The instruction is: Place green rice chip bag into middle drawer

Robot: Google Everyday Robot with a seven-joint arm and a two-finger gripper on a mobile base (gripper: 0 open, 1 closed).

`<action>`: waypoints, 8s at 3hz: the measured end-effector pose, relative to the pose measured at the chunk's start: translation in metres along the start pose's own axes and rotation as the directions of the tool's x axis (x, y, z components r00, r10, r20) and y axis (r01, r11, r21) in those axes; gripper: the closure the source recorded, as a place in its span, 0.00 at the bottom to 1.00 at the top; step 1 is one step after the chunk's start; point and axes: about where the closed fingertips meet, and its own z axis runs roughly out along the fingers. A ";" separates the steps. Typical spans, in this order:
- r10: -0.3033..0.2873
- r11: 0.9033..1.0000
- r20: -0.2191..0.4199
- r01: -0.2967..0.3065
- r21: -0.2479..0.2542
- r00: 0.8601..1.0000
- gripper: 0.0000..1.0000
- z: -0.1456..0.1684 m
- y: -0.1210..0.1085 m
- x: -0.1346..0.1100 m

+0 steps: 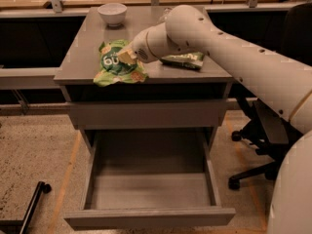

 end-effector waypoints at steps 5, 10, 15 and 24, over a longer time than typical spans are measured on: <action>0.027 1.000 -0.036 -0.027 0.005 0.999 0.00 0.009 0.007 0.016; 0.019 1.000 -0.047 -0.020 -0.018 0.999 0.95 0.009 0.022 0.016; 0.110 0.977 -0.232 -0.148 -0.152 0.966 1.00 -0.189 0.121 0.063; 0.203 0.867 -0.367 -0.341 -0.363 0.908 0.82 0.041 0.220 0.361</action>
Offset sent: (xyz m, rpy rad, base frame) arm -0.0205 -0.0071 0.0429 -0.0016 -0.0900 -0.0389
